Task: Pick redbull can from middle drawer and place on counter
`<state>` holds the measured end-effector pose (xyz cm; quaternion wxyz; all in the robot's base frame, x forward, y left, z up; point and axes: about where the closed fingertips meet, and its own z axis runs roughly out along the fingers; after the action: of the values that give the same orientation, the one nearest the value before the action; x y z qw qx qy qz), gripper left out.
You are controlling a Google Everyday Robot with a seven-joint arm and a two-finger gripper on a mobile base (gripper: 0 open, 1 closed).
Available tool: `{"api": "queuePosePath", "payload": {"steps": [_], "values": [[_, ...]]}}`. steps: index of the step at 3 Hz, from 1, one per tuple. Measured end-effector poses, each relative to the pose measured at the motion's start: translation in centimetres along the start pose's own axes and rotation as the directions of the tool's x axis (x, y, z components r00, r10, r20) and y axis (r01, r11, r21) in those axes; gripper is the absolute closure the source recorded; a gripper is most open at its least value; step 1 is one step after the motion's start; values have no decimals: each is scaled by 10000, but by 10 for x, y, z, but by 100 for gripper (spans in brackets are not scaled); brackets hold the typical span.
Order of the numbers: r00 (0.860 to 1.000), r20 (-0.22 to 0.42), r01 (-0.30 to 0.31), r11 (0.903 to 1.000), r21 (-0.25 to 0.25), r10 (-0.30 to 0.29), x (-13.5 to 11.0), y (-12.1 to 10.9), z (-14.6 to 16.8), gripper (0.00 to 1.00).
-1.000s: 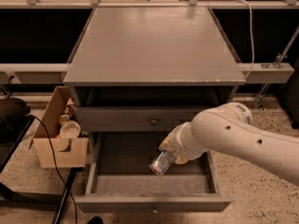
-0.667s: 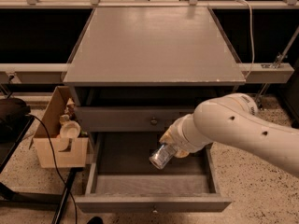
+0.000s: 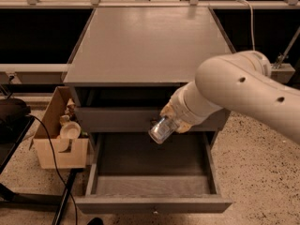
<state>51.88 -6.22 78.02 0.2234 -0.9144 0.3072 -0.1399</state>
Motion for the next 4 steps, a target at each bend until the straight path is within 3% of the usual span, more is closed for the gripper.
{"api": "queuePosePath", "payload": {"steps": [2,4], "values": [[9965,-736,-379,9990,230,395,33,-57,-71,100],[9873,-1327,-787,9942,735,879,90,-106,-84,100]]}}
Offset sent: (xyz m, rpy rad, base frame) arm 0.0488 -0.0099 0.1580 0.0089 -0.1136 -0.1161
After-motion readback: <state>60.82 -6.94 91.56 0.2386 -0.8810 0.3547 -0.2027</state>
